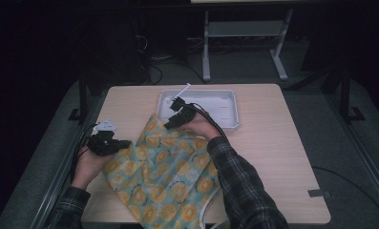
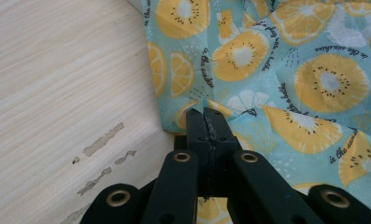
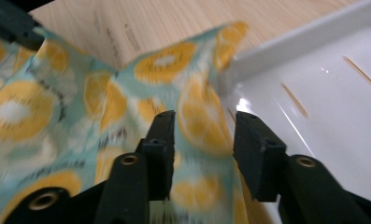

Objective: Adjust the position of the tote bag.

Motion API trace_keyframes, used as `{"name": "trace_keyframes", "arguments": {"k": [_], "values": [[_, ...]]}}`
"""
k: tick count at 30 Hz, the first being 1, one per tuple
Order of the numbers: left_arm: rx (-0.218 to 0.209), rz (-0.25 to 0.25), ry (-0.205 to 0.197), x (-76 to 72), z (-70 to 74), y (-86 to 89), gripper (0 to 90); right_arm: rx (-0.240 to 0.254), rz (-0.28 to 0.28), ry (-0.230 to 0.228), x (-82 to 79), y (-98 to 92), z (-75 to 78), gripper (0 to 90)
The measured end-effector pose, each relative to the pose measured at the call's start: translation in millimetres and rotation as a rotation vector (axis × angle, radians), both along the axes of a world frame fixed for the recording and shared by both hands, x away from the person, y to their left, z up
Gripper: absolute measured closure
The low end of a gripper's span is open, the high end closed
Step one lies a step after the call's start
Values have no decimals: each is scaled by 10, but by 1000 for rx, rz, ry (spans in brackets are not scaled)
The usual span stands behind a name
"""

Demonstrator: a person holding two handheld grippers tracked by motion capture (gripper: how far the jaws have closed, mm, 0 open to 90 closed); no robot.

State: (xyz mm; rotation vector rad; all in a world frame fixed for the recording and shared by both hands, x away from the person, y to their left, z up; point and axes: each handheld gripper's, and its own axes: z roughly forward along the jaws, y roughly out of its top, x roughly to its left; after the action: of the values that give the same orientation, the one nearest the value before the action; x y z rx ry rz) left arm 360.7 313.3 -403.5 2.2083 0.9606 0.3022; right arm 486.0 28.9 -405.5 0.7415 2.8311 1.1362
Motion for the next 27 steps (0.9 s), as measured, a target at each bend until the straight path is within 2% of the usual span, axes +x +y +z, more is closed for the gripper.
{"name": "trace_keyframes", "arguments": {"k": [3, 4, 6, 8, 10, 16, 17, 19, 25, 26, 27], "values": [[-15, 7, 2, 2, -2, 7, 898, -10, 8, 9, 49, 138, -44, 539], [-15, 7, 2, 3, -2, 9, 898, -16, 7, 9, 52, 175, -57, 564], [-15, 6, 1, 3, 0, 11, 898, -32, 12, 1, 57, 228, -87, 651], [-15, 6, -1, 3, 0, 10, 899, -49, 21, -7, 55, 258, -113, 790], [-17, 8, -2, 3, 2, 11, 898, -56, 33, -17, 50, 262, -115, 891], [-18, 13, -8, 12, 8, 21, 899, -37, 45, -38, 14, 173, -12, 897], [-21, 17, -10, 30, 7, 27, 899, -35, 41, -44, -6, 95, 34, 898], [-15, 19, -7, 50, 6, 23, 899, -35, 39, -47, -13, 61, 50, 898], [-11, 14, -27, 213, 19, -46, 898, -41, -13, -67, -15, -277, 158, 898], [-14, 15, -20, 252, 16, -71, 899, -39, -26, -67, -15, -326, 167, 898], [-9, 13, -23, 292, 13, -101, 899, -45, -38, -72, -5, -430, 180, 898]]}}
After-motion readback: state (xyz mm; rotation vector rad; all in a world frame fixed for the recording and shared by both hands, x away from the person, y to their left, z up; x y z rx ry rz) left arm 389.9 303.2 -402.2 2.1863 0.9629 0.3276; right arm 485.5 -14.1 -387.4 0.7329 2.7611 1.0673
